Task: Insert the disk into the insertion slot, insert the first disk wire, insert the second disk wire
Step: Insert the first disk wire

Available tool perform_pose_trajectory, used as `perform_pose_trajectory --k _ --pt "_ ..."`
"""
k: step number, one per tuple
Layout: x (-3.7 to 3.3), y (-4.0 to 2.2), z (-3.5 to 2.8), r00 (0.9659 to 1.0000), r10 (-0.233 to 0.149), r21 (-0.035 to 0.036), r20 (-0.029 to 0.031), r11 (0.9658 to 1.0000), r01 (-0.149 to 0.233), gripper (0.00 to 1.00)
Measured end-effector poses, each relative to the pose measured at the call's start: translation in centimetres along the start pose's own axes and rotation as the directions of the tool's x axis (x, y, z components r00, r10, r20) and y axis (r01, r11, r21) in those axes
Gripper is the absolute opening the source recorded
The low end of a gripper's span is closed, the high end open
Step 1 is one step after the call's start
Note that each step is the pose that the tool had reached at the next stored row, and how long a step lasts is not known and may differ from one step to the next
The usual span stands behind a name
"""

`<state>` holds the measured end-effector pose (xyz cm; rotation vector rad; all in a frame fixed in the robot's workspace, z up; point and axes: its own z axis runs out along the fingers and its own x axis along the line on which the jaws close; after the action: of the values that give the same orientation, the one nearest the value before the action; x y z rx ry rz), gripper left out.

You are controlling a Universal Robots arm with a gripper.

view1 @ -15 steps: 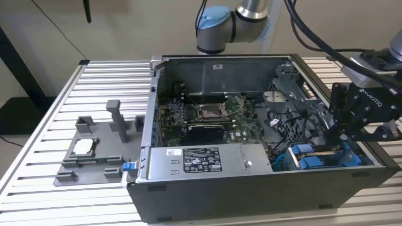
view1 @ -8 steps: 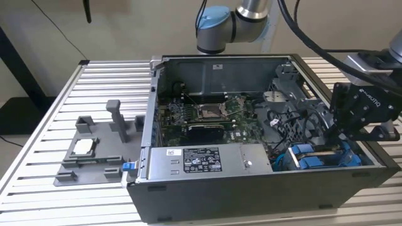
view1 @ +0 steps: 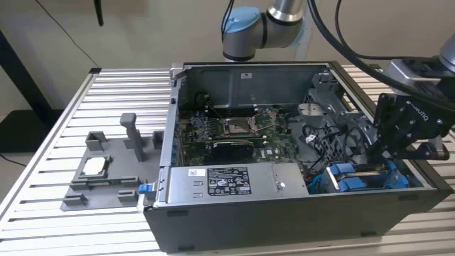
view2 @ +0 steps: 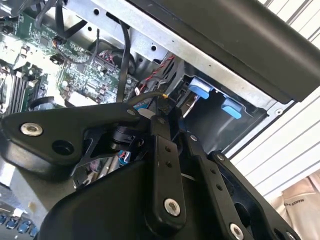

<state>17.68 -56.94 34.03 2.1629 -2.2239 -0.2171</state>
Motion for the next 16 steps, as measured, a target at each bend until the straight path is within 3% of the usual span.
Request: perform_pose_trajectory --k 16 --pt "0.41 -0.01 0.15 0.9993 0.038 0.0027 0.0045 0.9993 -0.038 0.19"
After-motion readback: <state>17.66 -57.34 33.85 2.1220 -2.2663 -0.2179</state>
